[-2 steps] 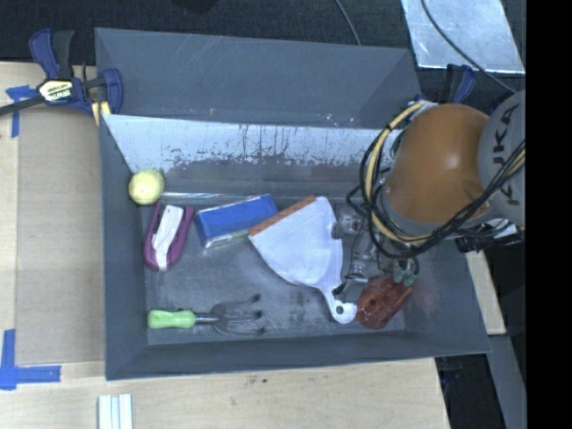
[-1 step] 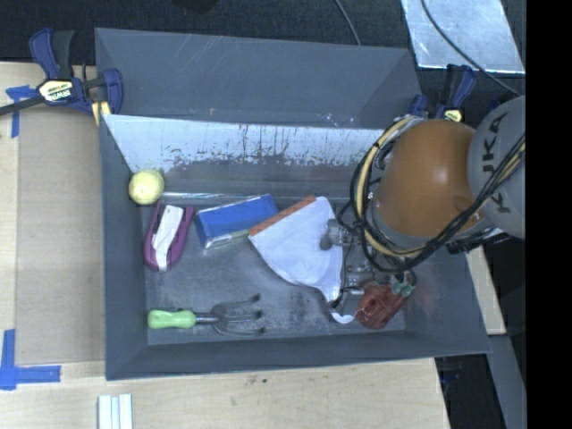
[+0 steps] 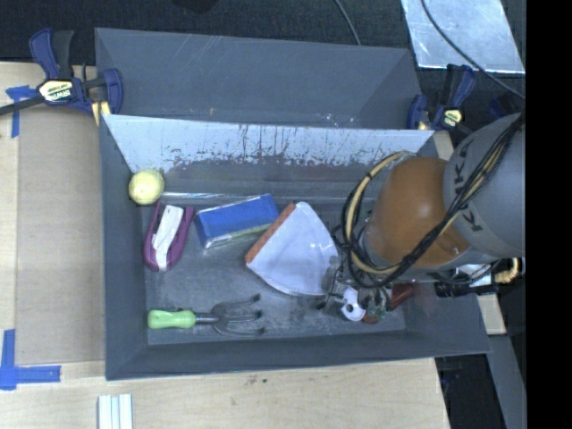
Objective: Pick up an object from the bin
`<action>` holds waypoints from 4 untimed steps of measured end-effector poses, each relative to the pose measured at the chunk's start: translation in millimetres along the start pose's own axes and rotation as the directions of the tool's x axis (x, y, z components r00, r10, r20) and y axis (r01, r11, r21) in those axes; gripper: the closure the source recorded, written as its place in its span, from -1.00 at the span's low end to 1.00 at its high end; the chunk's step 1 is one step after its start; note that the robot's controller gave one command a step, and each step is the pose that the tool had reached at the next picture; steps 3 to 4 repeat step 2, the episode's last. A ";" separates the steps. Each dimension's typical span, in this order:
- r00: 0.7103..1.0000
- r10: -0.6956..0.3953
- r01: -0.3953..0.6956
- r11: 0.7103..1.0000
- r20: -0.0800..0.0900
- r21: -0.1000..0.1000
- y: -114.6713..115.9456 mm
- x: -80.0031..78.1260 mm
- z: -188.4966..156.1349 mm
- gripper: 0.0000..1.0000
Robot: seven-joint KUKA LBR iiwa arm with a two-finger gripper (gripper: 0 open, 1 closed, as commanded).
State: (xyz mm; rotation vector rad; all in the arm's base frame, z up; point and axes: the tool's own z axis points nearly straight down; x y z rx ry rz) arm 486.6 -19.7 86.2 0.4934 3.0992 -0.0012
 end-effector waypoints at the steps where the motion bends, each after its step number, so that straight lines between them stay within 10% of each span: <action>1: 1.000 0.000 0.000 1.000 0.000 0.000 0.0 0.0 0.0 1.00; 2: 1.000 -0.010 0.010 1.000 -0.002 0.001 18.8 -16.4 -96.4 1.00; 4: 1.000 -0.010 0.010 1.000 -0.002 0.001 18.8 -16.4 -96.4 1.00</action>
Offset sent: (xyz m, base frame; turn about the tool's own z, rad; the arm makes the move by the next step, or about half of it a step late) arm 0.0317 0.0197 0.1454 -0.0142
